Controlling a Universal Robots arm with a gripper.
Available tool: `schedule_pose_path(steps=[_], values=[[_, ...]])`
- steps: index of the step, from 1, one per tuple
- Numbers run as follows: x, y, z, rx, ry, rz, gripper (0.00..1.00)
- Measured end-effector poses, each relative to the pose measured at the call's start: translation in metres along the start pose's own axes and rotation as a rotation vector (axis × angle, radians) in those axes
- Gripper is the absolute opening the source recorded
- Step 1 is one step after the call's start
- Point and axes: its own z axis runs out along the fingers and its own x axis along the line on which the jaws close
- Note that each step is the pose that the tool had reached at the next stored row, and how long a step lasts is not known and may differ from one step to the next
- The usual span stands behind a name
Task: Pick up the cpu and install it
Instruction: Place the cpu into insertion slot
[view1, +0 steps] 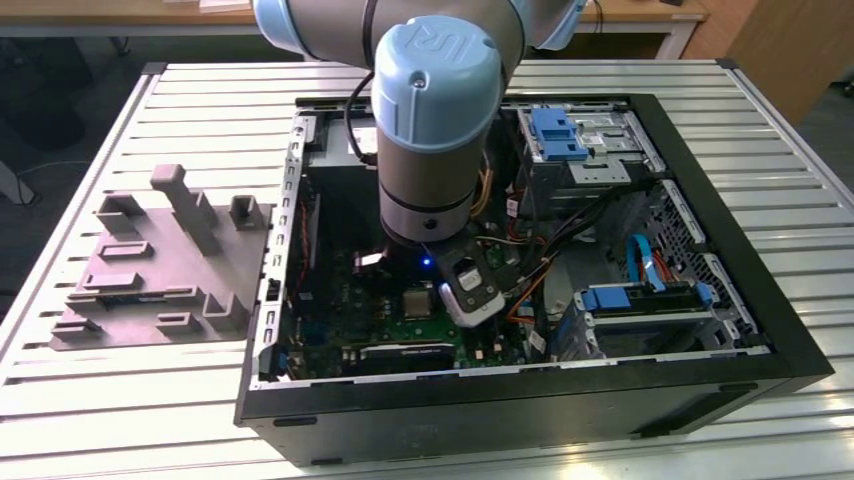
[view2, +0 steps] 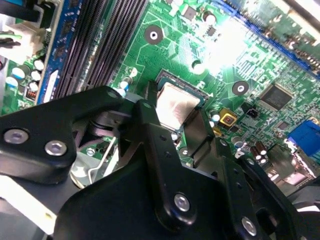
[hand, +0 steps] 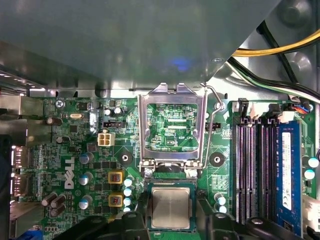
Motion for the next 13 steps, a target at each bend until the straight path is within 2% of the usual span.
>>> schedule_pose_path(steps=[1,2,10,13], values=[[0.0,0.0,0.0,0.0,-0.0003,0.0,0.47],[0.0,0.0,0.0,0.0,-0.0004,0.0,0.53],[0.0,0.0001,-0.002,0.0,0.0006,0.0,0.53],[0.0,0.0,-0.0021,-0.0028,0.0007,0.0,0.51]])
